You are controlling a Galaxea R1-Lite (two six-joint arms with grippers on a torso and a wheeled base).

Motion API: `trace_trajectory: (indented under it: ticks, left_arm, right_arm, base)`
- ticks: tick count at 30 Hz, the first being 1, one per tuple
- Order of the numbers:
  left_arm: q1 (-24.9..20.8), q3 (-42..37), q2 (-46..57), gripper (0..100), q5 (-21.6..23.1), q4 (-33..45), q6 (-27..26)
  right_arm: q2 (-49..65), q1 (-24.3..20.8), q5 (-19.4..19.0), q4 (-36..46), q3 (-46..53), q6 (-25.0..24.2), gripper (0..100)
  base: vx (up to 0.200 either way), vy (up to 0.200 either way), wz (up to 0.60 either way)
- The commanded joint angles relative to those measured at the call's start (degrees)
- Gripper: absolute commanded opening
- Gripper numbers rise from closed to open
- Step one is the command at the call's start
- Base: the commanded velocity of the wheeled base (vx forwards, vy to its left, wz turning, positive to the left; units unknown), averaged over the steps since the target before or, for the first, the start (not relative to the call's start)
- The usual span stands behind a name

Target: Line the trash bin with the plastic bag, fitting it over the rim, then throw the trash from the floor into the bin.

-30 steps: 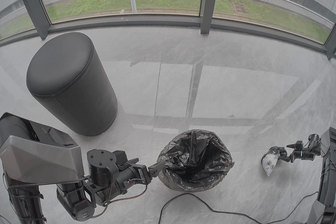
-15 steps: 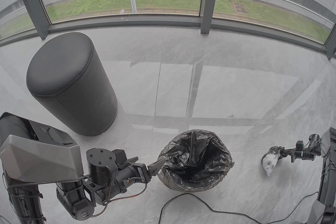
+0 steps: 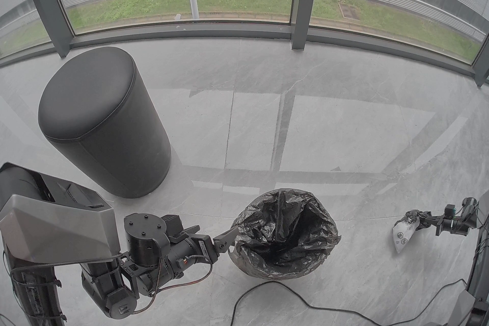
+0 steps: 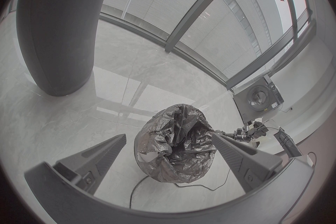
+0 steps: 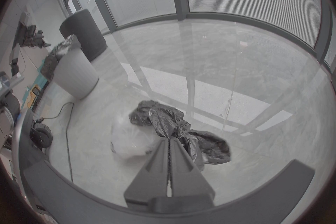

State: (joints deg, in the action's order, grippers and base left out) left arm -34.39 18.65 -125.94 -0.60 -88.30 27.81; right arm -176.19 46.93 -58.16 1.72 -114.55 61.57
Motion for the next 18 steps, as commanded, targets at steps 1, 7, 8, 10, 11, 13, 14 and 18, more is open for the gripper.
trace_trajectory:
  ticks: [1, 7, 8, 10, 11, 13, 14, 18]
  left_arm:
    - [0.38, 0.77, -0.01, 100, -0.02, -0.03, -0.21]
    - [0.38, 0.95, -0.01, 100, -0.02, -0.03, -0.30]
    - [0.38, 0.95, -0.01, 100, -0.02, -0.03, -0.30]
    - [0.38, 0.95, 0.08, 100, -0.02, -0.03, -0.38]
    - [0.29, 0.95, 0.26, 100, -0.02, -0.03, -0.38]
    - [0.29, 0.95, 0.61, 100, -0.02, -0.03, -0.38]
    - [0.29, 0.86, 0.87, 100, -0.02, -0.03, -0.38]
    - [0.29, 0.86, 1.58, 100, -0.02, -0.03, -0.38]
  right_arm:
    - [10.17, 1.41, -4.77, 4.61, -0.04, -0.84, 0]
    - [19.22, -1.05, -9.08, 7.51, -0.04, -0.58, 0]
    - [19.22, -1.05, -9.08, 7.51, -0.04, -0.58, 0]
    - [25.11, -3.43, -11.36, 9.44, -0.04, -0.31, 0]
    - [27.66, -4.48, -12.15, 9.88, -0.04, -0.05, 0]
    - [32.58, -6.15, -13.12, 9.97, -0.04, 0.65, 0]
    - [35.21, -7.03, -13.38, 9.97, -0.04, 0.92, 0]
    - [43.04, -9.67, -14.70, 9.88, 8.91, 1.27, 0]
  base:
    - [0.000, 0.000, 0.00]
    - [0.000, 0.000, 0.00]
    - [0.000, 0.000, 0.00]
    - [0.000, 0.000, 0.00]
    - [0.000, 0.000, 0.00]
    - [0.000, 0.000, 0.00]
    - [0.000, 0.000, 0.00]
    - [0.000, 0.000, 0.00]
